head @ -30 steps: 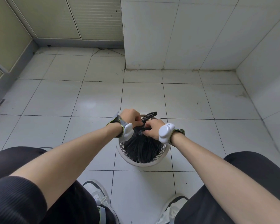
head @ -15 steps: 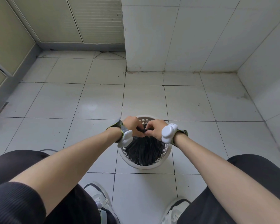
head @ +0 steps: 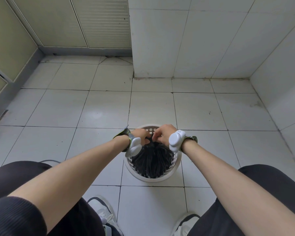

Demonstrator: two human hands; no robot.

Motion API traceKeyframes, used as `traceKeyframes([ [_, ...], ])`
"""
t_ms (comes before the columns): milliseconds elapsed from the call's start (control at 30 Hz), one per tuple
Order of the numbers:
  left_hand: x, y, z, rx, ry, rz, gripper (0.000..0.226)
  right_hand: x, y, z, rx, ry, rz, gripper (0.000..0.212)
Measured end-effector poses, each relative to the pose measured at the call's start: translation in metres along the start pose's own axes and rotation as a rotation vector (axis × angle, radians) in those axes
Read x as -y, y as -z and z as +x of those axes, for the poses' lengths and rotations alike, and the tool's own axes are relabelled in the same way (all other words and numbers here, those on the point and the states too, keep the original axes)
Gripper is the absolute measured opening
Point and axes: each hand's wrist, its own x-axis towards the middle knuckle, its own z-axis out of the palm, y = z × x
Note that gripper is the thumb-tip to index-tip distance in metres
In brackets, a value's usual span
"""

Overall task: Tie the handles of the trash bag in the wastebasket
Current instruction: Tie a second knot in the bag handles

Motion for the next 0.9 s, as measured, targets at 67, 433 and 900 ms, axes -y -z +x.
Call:
traceKeyframes([
  [67,0.000,0.001,0.000,0.004,0.011,0.002,0.028,-0.001,0.000,0.001,0.030,-0.024,-0.007,0.027],
  [433,0.010,0.005,-0.004,0.007,0.123,-0.137,0.024,-0.002,-0.006,0.006,0.179,-0.030,0.037,0.042],
  [900,0.014,0.008,-0.009,0.007,0.164,-0.290,0.028,0.013,-0.022,0.022,0.203,-0.052,0.057,0.043],
])
